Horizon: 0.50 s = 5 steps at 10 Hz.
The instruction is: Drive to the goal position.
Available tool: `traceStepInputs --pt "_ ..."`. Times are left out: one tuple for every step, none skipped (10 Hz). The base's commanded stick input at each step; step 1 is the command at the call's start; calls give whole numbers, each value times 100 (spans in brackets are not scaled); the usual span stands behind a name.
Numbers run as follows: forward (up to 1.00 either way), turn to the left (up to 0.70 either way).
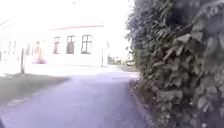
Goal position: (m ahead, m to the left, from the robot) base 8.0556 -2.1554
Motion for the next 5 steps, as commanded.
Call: traceStepInputs --pt "62 31" --pt "62 31" --pt "62 9" --pt "62 0" --pt "62 0"
